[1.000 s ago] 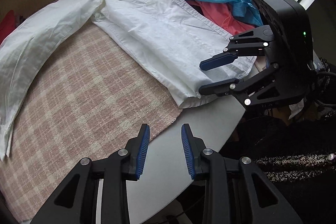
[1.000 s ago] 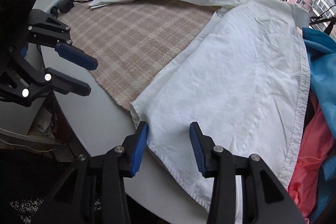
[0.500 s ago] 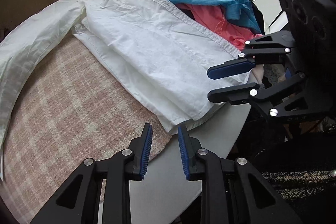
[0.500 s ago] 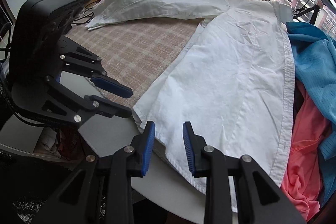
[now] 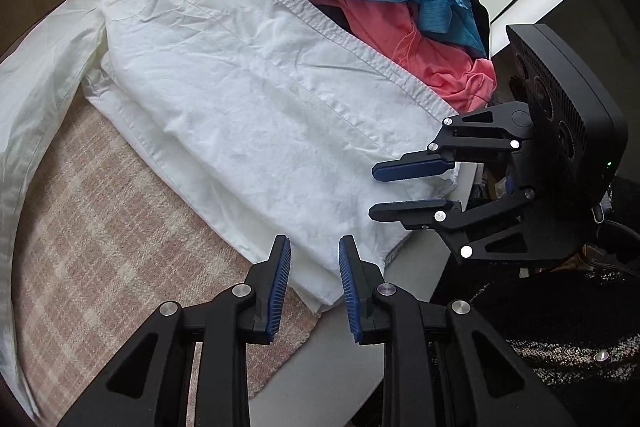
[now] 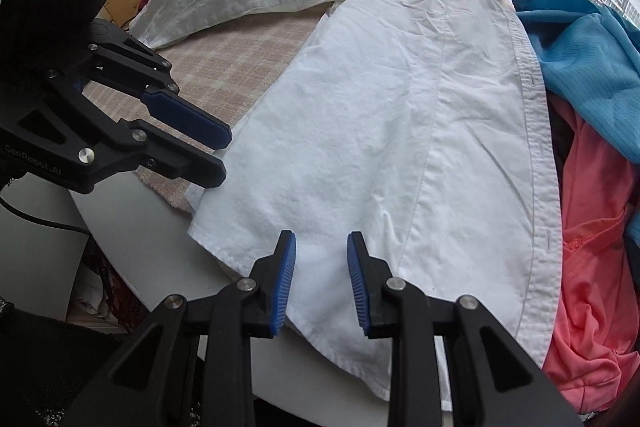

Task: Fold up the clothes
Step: 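Move both open tools over the flattened white shirt, then grasp the white shirt hem with the left tool while the right tool grasps its edge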

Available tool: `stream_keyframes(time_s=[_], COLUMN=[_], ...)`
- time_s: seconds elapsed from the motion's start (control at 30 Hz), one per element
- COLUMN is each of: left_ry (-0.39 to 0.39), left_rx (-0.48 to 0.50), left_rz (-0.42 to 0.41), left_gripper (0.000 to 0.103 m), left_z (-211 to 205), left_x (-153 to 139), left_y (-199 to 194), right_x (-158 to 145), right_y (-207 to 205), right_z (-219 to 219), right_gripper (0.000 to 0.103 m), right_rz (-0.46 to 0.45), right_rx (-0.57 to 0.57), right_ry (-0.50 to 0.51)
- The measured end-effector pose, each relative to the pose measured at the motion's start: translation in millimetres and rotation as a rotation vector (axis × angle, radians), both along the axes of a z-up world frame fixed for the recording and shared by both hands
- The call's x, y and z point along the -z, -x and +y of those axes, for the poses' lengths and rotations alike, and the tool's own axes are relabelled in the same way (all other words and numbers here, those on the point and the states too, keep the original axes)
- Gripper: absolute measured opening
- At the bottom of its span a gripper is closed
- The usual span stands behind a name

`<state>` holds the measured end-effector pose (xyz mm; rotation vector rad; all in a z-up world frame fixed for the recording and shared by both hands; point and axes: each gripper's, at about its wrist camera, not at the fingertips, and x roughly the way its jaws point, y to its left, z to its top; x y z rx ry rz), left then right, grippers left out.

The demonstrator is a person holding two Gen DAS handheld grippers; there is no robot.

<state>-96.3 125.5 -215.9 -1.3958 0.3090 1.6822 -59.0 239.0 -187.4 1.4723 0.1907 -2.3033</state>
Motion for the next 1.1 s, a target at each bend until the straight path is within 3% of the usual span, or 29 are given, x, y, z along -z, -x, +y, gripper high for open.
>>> stream_keyframes(time_s=[0.03,0.13,0.3,0.6,0.63,0.7,0.73,0.77,0.93,1.03,1.1], left_ry=[0.02,0.063,0.024,0.011,0.017,0.019,0.019,0.02,0.025,0.035,0.042], left_rx=[0.005,0.012,0.032,0.052,0.046,-0.002,-0.029,-0.057,-0.142,-0.136,-0.12], left_rz=[-0.006,-0.023,0.003,0.037,0.049,0.092,0.114,0.135,0.132,0.169,0.217], left_gripper=[0.023,0.001,0.0,0.001,0.003,0.016,0.026,0.029,0.029,0.029,0.029], left_z=[2.7,10.2,21.7,35.0,32.8,12.9,1.4,-10.0,-53.7,-51.0,-41.7], left_x=[1.9,5.6,-19.2,-41.9,-43.0,-43.6,-43.7,-43.8,-13.9,1.6,6.8], left_y=[2.0,8.3,14.1,19.8,19.7,18.3,17.4,16.5,-20.7,-44.6,-55.1], right_x=[-2.4,-9.5,-17.1,-14.2,-12.7,-10.8,-13.1,-15.4,-38.7,-55.8,-64.1], right_y=[-2.2,-11.4,-27.4,-11.6,-7.5,0.5,3.3,6.2,18.4,25.6,29.7], right_z=[2.4,2.8,-13.2,-21.6,-17.0,-6.8,1.6,10.1,55.2,72.1,73.9], right_gripper=[0.026,0.028,0.046,0.046,0.043,0.002,0.002,0.002,0.002,0.002,0.002], right_rz=[0.004,0.022,0.094,0.196,0.181,0.15,0.137,0.124,0.105,0.102,0.106], right_rx=[0.009,0.005,-0.04,0.03,0.044,0.074,0.098,0.122,0.248,0.293,0.293], right_ry=[0.016,0.042,0.045,-0.016,0.006,0.052,0.086,0.119,0.296,0.376,0.379])
